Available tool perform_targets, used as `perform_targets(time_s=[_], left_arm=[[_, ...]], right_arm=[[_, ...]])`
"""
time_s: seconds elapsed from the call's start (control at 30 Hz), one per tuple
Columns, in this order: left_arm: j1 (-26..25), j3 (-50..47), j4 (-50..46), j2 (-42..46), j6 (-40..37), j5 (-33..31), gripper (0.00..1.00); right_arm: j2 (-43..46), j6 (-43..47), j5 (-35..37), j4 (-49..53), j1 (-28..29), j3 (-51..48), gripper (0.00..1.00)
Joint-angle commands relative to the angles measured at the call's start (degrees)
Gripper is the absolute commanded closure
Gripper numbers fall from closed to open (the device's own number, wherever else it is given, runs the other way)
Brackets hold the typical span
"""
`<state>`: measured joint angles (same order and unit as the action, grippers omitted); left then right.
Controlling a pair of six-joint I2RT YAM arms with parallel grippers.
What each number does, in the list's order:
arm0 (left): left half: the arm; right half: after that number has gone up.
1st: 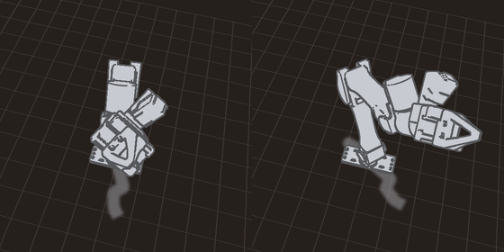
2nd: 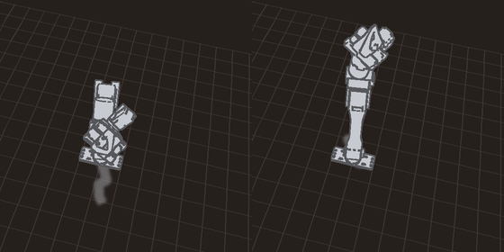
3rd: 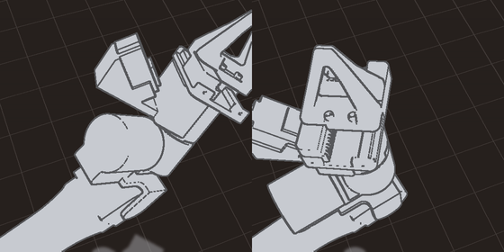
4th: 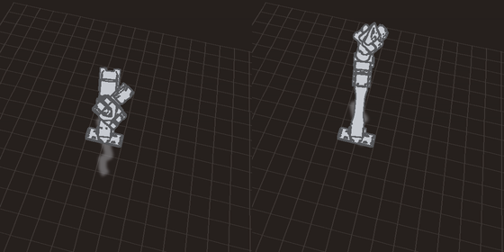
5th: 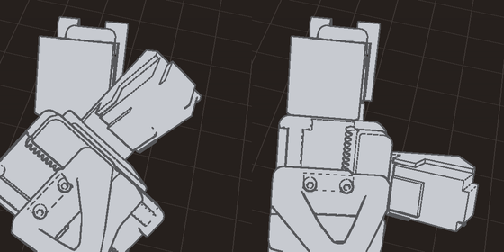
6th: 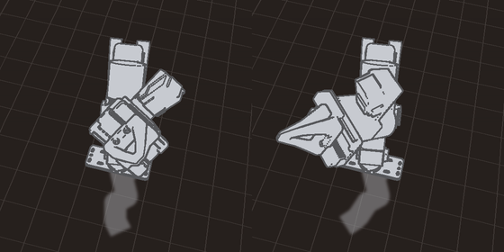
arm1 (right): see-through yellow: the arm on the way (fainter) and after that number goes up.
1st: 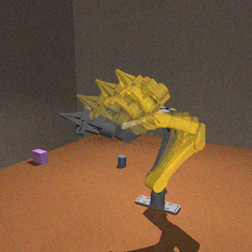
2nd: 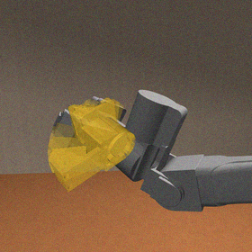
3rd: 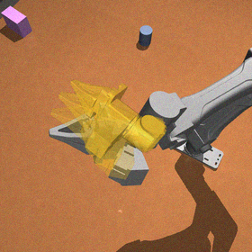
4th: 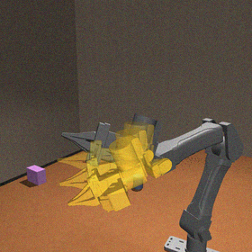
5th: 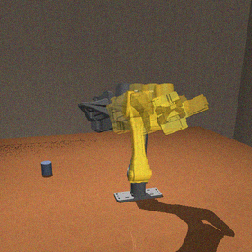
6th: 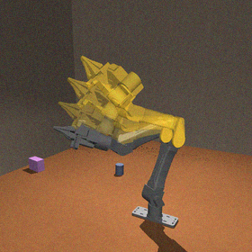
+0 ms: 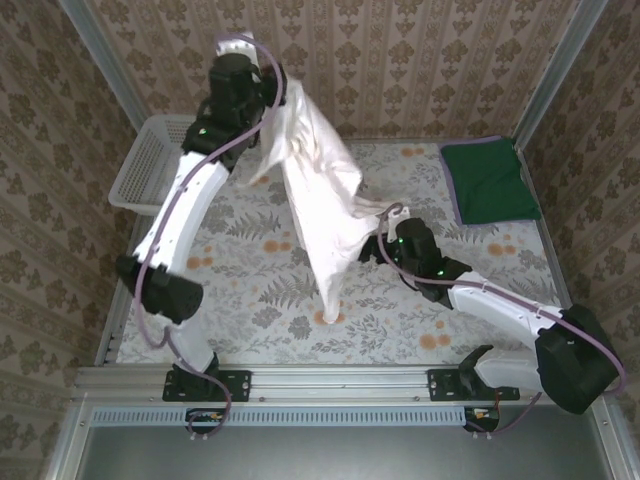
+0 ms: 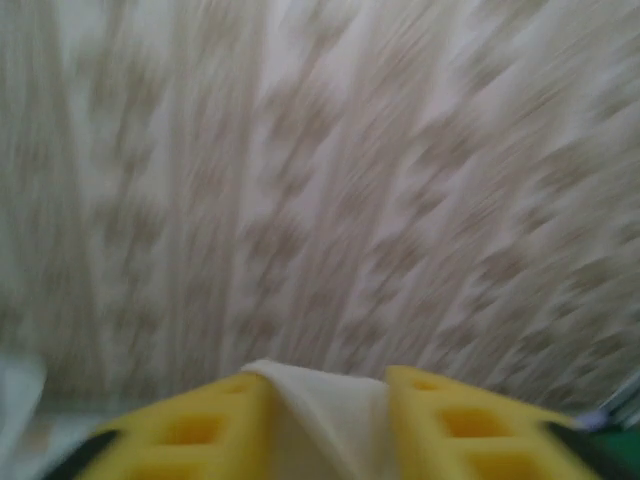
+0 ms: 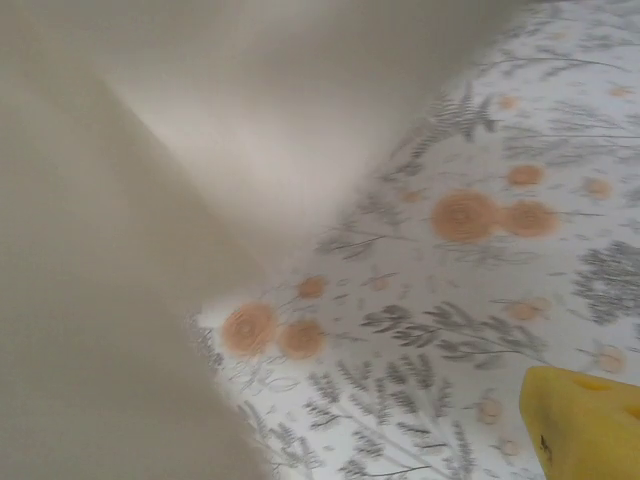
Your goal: Fold and stack the t-shirts
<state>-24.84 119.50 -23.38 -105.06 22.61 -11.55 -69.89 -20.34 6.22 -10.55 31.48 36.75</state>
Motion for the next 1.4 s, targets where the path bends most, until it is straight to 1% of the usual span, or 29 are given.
perform_targets(time_s=[0.0,0.03,0.07,0.13,0.17,0.2,0.27,0.37,0.4,0.43,0.5,0.57,0.63,0.73,0.8,0.87,0.93,1.0,1.03,1.07,1.13,1.23,1.3,1.37], left_arm=[[6.4,-7.5,-11.8,-1.8,13.1,0.8,0.26],[7.5,-12.1,-10.6,-0.4,14.9,3.3,0.18],[8.0,-17.4,-8.0,1.8,16.0,4.0,0.16],[7.8,-26.8,-2.9,7.6,16.1,3.0,0.07],[7.6,-31.4,-1.2,10.6,16.5,1.8,0.04],[7.3,-34.4,-0.4,13.0,17.0,1.3,0.04],[6.6,-39.8,-0.3,17.5,17.2,2.2,0.04],[3.6,-45.5,-1.8,21.6,14.5,3.9,0.05],[2.7,-46.6,-3.1,22.1,13.5,4.1,0.06],[1.8,-48.2,-4.8,22.6,13.3,3.7,0.07],[1.2,-52.4,-5.4,23.4,13.1,4.0,0.09],[1.5,-58.0,-4.5,24.4,13.5,5.1,0.10],[2.4,-61.9,-3.7,25.1,14.0,5.4,0.10],[4.6,-67.3,-0.9,25.1,15.9,7.2,0.10],[5.7,-69.6,2.8,23.8,18.1,10.8,0.11],[5.5,-69.9,6.9,21.1,19.6,16.1,0.17],[3.4,-68.3,9.2,17.4,20.6,19.8,0.20],[0.2,-66.2,9.0,14.0,20.9,19.6,0.24],[-0.9,-65.9,9.3,12.6,21.8,19.1,0.24],[-3.6,-66.6,10.5,11.4,23.1,19.2,0.25],[-5.8,-68.7,13.5,10.0,25.4,19.3,0.26],[-8.6,-70.7,16.0,8.4,26.6,18.3,0.30],[-9.8,-70.8,16.6,6.9,26.6,19.2,0.37],[-10.7,-70.7,17.1,5.6,26.4,19.3,0.45]], right_arm=[[1.1,-6.3,-1.7,0.3,-4.3,-1.4,0.01],[1.0,-7.3,-2.4,0.4,-5.5,-1.7,0.00],[0.9,-8.1,-2.8,0.7,-6.5,-1.8,0.00],[0.4,-9.3,-3.0,1.9,-7.9,-1.6,0.00],[0.1,-9.9,-2.9,2.8,-8.5,-1.4,0.00],[-0.2,-10.3,-2.8,3.4,-9.0,-1.3,0.00],[-0.9,-11.1,-2.7,4.9,-9.9,-0.6,0.00],[-1.4,-11.2,-3.3,8.5,-10.3,1.3,0.02],[-1.7,-11.4,-4.4,9.3,-10.3,2.0,0.02],[-2.1,-12.1,-7.1,10.3,-10.3,2.8,0.03],[-3.6,-14.2,-13.4,12.0,-9.9,4.1,0.08],[-5.3,-15.3,-17.3,15.0,-7.5,4.6,0.12],[-6.1,-14.4,-17.6,18.6,-3.6,4.2,0.14],[-6.2,-13.9,-16.8,24.3,0.7,2.3,0.16],[-6.2,-14.3,-17.1,26.8,1.9,0.9,0.18],[-6.0,-14.0,-15.6,28.7,2.5,-0.2,0.21],[-6.1,-14.0,-12.9,29.8,2.6,-0.8,0.21],[-7.0,-14.0,-12.1,29.4,2.5,-1.0,0.23],[-8.0,-14.2,-12.8,28.5,2.5,-0.9,0.25],[-9.2,-14.4,-14.2,27.4,2.5,-0.7,0.27],[-12.5,-14.4,-16.6,25.6,2.5,0.2,0.33],[-16.1,-14.4,-17.9,24.5,2.5,1.9,0.41],[-17.9,-14.3,-18.3,23.4,2.5,2.4,0.44],[-19.7,-13.8,-18.5,22.8,2.6,3.1,0.53]])
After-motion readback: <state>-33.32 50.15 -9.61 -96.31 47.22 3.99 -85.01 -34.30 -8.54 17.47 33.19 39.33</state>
